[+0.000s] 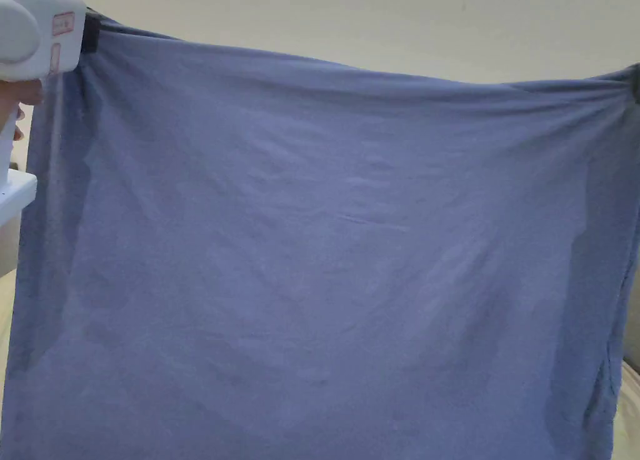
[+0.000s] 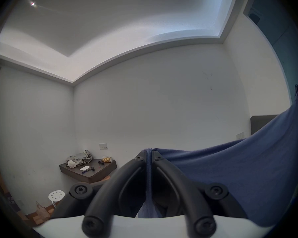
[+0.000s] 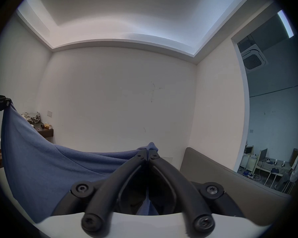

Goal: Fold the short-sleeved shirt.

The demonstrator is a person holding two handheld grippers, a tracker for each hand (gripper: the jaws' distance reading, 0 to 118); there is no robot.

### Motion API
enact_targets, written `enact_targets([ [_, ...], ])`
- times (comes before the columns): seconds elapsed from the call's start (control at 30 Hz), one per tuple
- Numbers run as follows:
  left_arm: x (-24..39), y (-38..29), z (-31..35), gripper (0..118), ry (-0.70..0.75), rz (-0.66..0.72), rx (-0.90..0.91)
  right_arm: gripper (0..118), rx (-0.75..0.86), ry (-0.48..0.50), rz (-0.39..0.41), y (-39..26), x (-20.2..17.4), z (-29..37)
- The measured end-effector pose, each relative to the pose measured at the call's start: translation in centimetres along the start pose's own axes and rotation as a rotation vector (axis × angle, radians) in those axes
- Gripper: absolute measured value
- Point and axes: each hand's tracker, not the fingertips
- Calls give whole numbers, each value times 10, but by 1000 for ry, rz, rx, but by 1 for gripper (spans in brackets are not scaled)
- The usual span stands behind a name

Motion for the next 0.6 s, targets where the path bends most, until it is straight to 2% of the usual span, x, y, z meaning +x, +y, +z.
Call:
enact_targets([
  [0.2,16,-10,-59,1,-6,-11,-71,1,-24,-26,-12,-8,-9,-74],
  [0.43,36,-29,-131,1,11,-29,-106,1,-32,-48,49,-23,-22,-143],
  [0.6,55,-58,-184,1,14,-30,-156,1,-75,-42,44,-50,-36,-176],
])
